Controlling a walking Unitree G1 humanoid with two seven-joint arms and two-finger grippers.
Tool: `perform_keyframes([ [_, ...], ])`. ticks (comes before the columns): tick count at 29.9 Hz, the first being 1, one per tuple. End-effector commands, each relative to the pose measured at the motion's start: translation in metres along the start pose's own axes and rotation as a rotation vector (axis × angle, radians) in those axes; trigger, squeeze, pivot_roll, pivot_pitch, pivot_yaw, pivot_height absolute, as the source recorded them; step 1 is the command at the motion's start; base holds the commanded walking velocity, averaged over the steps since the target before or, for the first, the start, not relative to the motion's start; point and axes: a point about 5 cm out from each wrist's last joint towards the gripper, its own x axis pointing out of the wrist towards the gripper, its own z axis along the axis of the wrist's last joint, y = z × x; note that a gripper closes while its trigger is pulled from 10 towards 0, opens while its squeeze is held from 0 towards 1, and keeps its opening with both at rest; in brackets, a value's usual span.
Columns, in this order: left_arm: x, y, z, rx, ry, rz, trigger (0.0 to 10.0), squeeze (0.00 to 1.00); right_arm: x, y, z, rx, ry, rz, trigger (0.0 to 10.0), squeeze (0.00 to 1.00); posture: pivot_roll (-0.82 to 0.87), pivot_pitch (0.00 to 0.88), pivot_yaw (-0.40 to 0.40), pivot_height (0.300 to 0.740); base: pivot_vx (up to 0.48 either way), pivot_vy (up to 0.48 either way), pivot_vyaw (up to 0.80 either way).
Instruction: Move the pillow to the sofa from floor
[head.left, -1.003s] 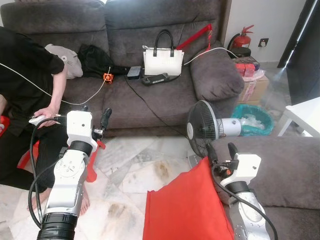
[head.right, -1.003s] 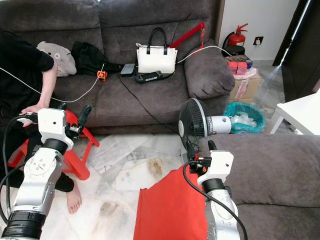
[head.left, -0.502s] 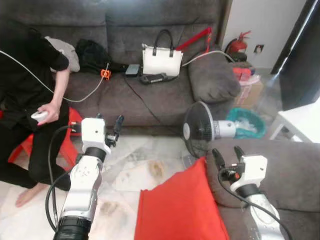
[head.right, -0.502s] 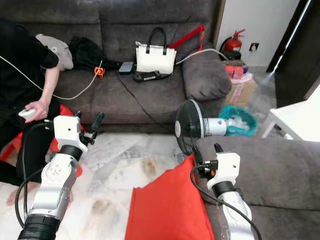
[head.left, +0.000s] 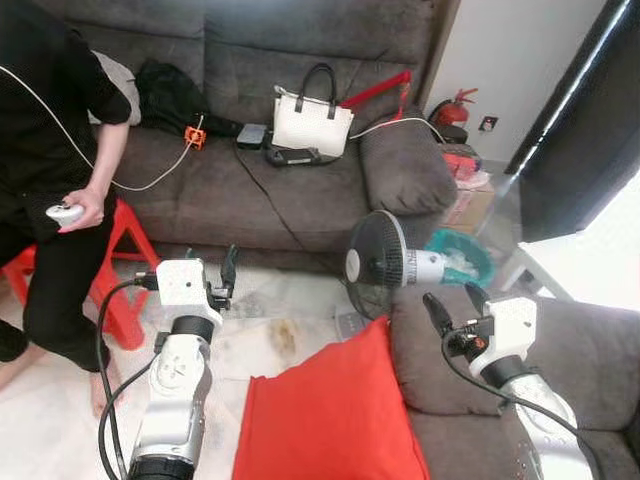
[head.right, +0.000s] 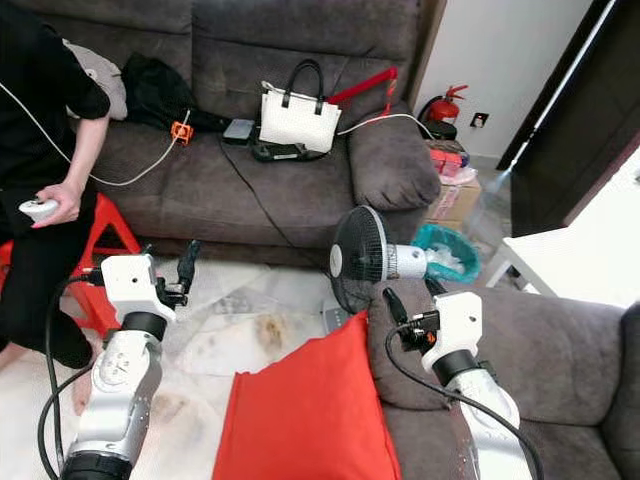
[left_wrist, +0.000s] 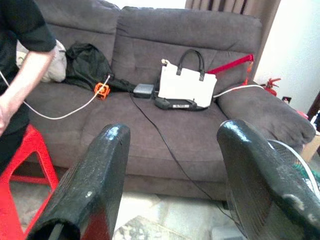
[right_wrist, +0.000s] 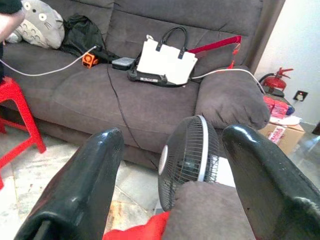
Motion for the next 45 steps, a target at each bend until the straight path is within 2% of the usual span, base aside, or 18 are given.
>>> perform_keyframes([
  [1,-0.001,-0.003,0.003,-0.004,-0.021,-0.014,10.0,0.00,-0.001,-0.002,0.004,-0.008,-0.004,-0.001,10.0,0.00,0.09,0.000,-0.151,0.740,0.000,0.000,0.00],
  [7,-0.001,-0.003,0.000,-0.001,-0.011,-0.014,10.0,0.00,-0.003,0.001,0.003,-0.007,0.008,0.008,10.0,0.00,0.06,0.000,-0.156,0.740,0.000,0.000,0.00],
  [17,0.005,-0.027,-0.003,0.001,-0.008,-0.090,10.0,0.00,-0.005,-0.010,0.005,-0.015,0.009,-0.022,10.0,0.00,0.04,0.000,-0.158,0.740,0.000,0.000,0.00],
  [25,0.007,-0.015,-0.002,0.038,-0.010,-0.084,10.0,0.00,0.001,-0.001,0.004,0.002,0.000,-0.015,10.0,0.00,0.05,0.000,-0.131,0.740,0.000,0.000,0.00],
  [28,0.010,-0.010,0.001,0.053,-0.013,-0.093,10.0,0.00,0.003,0.001,0.002,0.018,-0.011,-0.035,10.0,0.00,0.06,0.000,-0.097,0.740,0.000,0.000,0.00],
  [38,0.016,-0.011,0.004,0.092,-0.016,-0.151,10.0,0.00,-0.003,0.004,-0.004,0.044,-0.019,-0.091,10.0,0.00,0.05,0.000,-0.043,0.740,0.000,0.000,0.00],
  [41,0.015,-0.015,0.004,0.098,-0.017,-0.182,10.0,0.00,-0.006,0.002,-0.007,0.050,-0.019,-0.115,10.0,0.00,0.05,0.000,-0.037,0.740,0.000,0.000,0.00],
  [45,0.010,-0.017,0.000,0.167,-0.018,-0.234,10.0,0.00,-0.007,0.003,-0.009,0.068,-0.024,-0.149,10.0,0.00,0.06,0.000,-0.053,0.740,0.000,0.000,0.00],
])
